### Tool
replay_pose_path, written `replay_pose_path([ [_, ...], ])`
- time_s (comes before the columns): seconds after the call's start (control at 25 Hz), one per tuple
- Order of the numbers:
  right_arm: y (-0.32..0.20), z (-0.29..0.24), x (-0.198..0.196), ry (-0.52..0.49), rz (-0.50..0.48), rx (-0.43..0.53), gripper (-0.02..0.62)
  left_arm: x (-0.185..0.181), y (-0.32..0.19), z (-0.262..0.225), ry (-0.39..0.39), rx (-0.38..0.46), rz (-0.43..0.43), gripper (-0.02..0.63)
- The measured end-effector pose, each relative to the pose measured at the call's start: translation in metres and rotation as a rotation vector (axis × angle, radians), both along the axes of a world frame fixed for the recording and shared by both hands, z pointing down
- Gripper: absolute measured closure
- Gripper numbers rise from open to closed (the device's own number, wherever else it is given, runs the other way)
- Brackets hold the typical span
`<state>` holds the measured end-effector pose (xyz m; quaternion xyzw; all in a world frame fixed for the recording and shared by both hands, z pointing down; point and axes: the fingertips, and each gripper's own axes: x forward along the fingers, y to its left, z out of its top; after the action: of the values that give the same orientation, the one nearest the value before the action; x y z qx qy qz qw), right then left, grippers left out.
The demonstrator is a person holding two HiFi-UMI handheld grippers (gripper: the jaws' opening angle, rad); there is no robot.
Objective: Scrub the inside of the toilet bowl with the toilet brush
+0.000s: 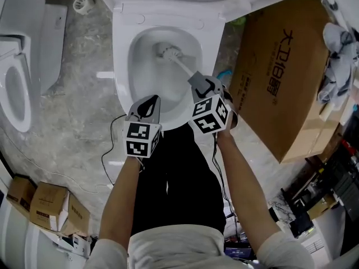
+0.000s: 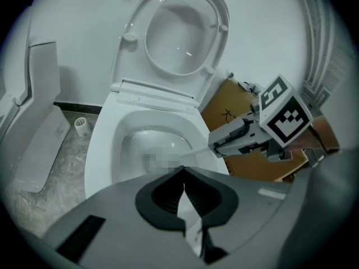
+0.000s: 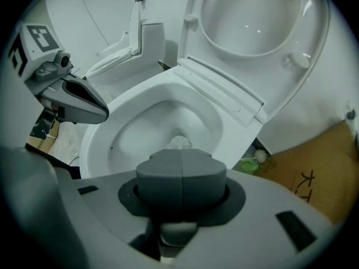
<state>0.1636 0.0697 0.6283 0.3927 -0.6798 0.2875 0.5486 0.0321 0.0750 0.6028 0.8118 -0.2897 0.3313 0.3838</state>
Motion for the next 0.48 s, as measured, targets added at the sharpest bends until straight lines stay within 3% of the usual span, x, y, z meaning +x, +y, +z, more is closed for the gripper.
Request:
replay_pose_path([
  [0.48, 0.054, 0.008, -0.036, -0.017, -0.006, -0.048, 0.448, -0.018, 0.013, 0.004, 0.006, -0.001, 0.013, 0.595],
])
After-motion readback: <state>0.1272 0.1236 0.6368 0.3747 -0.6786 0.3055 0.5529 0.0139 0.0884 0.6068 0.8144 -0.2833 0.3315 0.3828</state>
